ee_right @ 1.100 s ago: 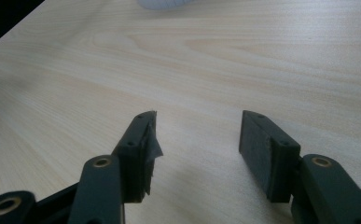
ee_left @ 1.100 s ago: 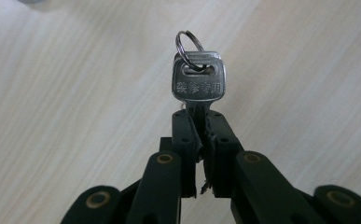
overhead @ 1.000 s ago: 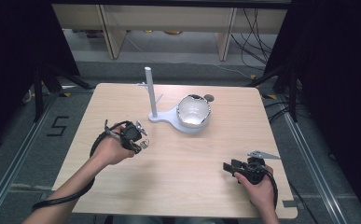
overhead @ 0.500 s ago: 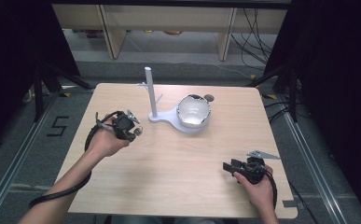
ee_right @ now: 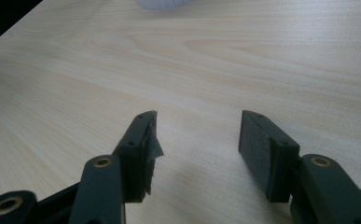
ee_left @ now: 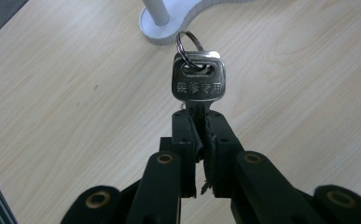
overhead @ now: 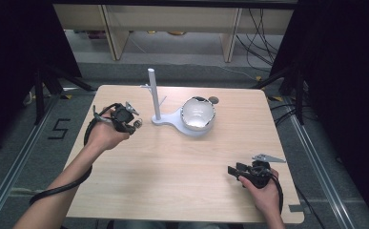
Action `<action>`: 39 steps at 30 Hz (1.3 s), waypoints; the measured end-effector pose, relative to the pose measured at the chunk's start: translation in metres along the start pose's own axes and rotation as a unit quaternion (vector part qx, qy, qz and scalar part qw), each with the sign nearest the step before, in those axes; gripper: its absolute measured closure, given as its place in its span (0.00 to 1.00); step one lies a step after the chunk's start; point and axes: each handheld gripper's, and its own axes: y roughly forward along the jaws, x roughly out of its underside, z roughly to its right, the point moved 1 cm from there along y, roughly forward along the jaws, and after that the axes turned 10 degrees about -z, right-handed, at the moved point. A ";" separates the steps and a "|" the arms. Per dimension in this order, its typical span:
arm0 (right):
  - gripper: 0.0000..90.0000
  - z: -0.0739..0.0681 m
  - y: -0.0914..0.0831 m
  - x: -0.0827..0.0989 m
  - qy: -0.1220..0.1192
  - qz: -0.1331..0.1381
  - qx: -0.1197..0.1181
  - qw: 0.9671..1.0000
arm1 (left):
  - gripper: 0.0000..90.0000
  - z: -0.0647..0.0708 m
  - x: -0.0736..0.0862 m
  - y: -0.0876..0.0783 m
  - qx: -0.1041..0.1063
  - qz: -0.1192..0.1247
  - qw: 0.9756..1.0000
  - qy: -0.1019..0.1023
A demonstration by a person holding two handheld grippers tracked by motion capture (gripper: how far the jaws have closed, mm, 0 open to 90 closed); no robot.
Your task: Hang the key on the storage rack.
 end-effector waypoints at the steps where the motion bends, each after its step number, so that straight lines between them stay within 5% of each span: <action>1: 0.53 0.000 0.001 0.000 0.000 0.002 0.001 1.000 | 0.92 -0.003 -0.002 -0.001 -0.001 0.004 1.000 -0.004; 15: 0.53 0.000 0.003 0.000 -0.003 0.005 -0.001 1.000 | 0.92 -0.016 -0.013 -0.010 0.001 0.088 0.995 -0.038; 26: 0.53 0.000 0.003 0.000 -0.002 0.004 -0.001 1.000 | 0.92 -0.033 -0.017 -0.004 0.031 0.119 0.990 -0.066; 29: 0.53 0.000 0.003 0.000 -0.001 0.003 -0.001 1.000 | 0.92 -0.039 -0.018 -0.003 0.028 0.112 0.991 -0.064; 31: 0.53 0.000 0.003 0.000 -0.001 0.003 -0.001 1.000 | 0.92 -0.040 -0.019 -0.002 0.033 0.121 0.989 -0.077; 34: 0.53 0.000 0.003 0.000 -0.002 0.002 -0.001 1.000 | 0.92 -0.047 -0.021 -0.006 0.024 0.113 0.991 -0.062; 35: 0.53 0.000 0.003 0.000 -0.002 0.002 -0.001 1.000 | 0.92 -0.047 -0.022 -0.006 0.029 0.121 0.990 -0.069; 39: 0.53 -0.004 0.002 0.001 0.012 -0.002 -0.001 1.000 | 0.92 -0.049 -0.027 -0.010 0.026 0.124 0.990 -0.066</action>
